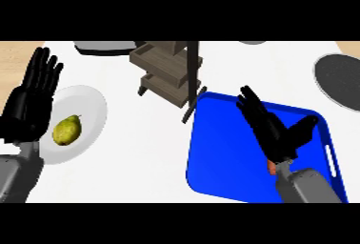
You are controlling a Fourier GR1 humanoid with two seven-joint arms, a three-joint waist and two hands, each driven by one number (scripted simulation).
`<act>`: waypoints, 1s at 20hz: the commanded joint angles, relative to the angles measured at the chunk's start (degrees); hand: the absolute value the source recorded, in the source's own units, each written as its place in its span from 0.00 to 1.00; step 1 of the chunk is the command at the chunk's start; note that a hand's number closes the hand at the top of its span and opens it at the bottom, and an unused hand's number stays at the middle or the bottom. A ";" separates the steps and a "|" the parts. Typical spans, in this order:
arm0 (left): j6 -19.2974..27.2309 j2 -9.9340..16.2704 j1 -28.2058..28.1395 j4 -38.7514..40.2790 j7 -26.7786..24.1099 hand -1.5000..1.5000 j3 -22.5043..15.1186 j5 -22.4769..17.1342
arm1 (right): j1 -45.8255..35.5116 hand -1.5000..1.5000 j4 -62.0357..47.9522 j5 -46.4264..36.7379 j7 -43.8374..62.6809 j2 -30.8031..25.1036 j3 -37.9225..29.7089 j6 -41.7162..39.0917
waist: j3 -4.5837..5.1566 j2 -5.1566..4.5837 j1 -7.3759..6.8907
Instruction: Pick the sweet potato from the tray and place it in the tiered basket
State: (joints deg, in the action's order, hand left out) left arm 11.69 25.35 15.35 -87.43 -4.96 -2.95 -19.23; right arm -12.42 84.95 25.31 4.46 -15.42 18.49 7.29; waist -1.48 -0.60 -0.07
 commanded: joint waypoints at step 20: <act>0.72 3.91 -10.39 -5.98 0.60 0.50 -11.65 18.83 | 16.77 0.00 5.17 13.93 -9.14 -13.78 -27.48 -16.75 | 1.58 0.89 1.05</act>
State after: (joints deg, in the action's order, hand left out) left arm 12.25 29.25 6.18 -93.32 -4.01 -14.78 -0.80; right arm -0.58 88.13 41.35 -11.15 -20.91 -10.24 -4.49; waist -0.05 0.16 0.62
